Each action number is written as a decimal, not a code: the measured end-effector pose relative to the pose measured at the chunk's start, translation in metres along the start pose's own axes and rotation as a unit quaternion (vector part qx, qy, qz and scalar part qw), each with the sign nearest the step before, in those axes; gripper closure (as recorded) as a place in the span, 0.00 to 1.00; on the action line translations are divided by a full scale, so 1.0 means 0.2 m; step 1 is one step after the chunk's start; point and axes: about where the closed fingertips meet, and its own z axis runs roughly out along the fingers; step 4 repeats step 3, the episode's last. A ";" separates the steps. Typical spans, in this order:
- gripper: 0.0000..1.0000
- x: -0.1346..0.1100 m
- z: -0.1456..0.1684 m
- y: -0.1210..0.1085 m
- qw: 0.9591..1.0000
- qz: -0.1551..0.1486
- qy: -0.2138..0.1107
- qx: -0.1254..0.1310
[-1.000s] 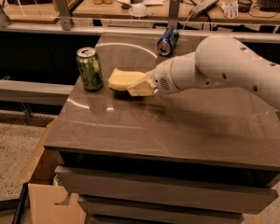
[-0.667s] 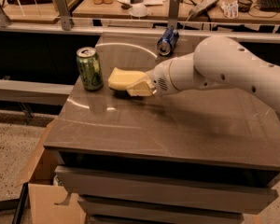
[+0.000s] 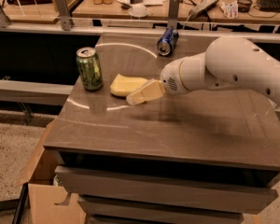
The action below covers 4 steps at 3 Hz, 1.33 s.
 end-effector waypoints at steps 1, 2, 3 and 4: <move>0.00 0.05 -0.22 -0.20 0.998 0.006 0.006 0.061; 0.00 0.12 -0.52 -0.43 0.988 0.013 0.009 0.154; 0.00 0.11 -0.55 -0.46 0.986 0.010 0.009 0.167; 0.00 0.11 -0.55 -0.46 0.986 0.010 0.009 0.167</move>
Offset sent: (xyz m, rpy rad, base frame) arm -0.0061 -0.2418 0.0821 -0.2142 -0.2330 -0.5229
